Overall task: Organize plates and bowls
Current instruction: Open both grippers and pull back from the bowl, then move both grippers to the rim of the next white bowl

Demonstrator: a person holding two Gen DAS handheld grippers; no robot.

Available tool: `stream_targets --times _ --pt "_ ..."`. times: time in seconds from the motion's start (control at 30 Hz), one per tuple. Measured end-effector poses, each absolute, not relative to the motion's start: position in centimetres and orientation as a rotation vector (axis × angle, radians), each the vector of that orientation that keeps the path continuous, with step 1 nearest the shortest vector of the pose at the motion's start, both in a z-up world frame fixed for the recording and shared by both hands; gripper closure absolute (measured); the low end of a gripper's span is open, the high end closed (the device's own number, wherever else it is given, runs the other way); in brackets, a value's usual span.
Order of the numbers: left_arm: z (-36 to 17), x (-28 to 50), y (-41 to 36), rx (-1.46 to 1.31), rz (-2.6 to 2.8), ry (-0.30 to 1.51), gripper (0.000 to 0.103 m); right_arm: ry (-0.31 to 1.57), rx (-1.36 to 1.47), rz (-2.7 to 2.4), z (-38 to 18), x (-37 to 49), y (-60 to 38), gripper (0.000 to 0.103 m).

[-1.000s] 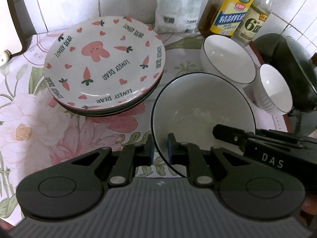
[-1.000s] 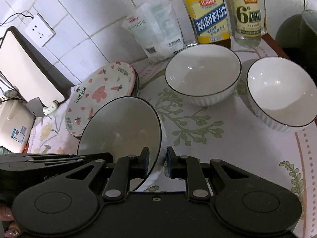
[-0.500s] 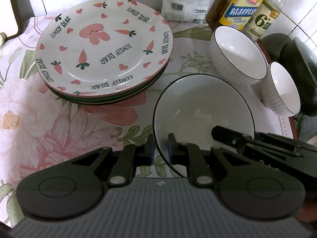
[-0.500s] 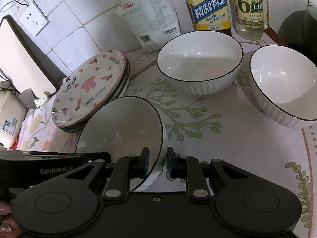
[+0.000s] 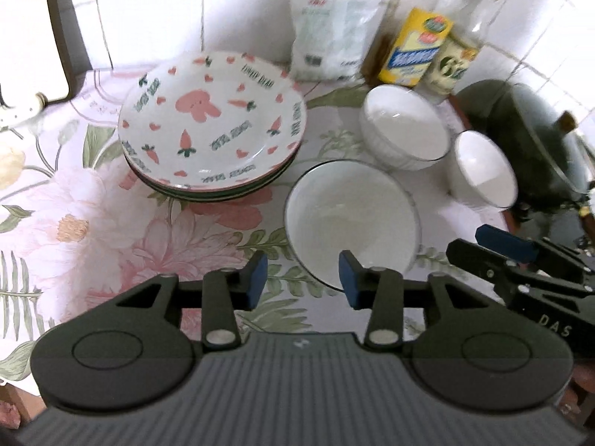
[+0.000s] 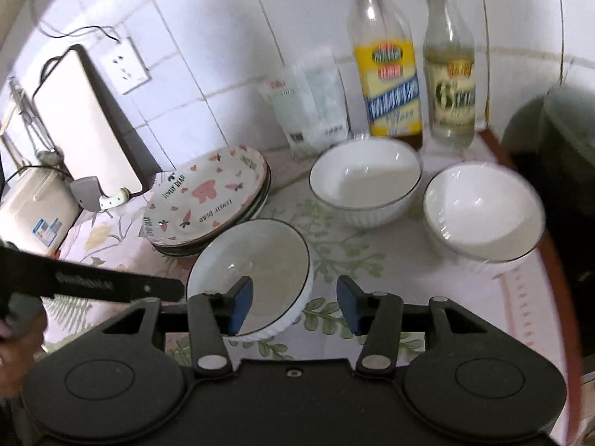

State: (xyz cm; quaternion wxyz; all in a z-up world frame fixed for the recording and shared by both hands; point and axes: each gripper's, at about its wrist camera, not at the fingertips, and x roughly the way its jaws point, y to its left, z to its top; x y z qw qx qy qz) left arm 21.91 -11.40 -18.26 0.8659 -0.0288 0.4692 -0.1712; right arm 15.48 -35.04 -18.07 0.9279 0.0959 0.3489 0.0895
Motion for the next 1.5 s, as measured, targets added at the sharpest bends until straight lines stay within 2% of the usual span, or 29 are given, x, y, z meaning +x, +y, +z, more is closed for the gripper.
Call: stream_targets --times 0.23,0.47,0.77,1.13,1.5 --pt "-14.6 18.7 -13.1 -0.031 -0.419 0.926 0.058 0.64 0.13 0.187 -14.6 11.8 -36.6 0.047" --pt "-12.1 16.3 -15.5 0.003 -0.455 0.876 0.055 0.58 0.075 0.181 -11.9 9.2 -39.2 0.041" --pt "-10.0 16.8 -21.1 0.037 -0.483 0.853 0.046 0.535 0.004 0.161 -11.9 9.1 -42.5 0.037" --pt "-14.4 22.2 -29.5 0.114 -0.444 0.875 0.045 0.579 0.149 0.031 -17.5 14.4 -47.5 0.037" --pt "-21.0 26.9 -33.1 0.082 -0.353 0.935 0.049 0.619 0.217 -0.049 -22.3 18.4 -49.1 0.037"
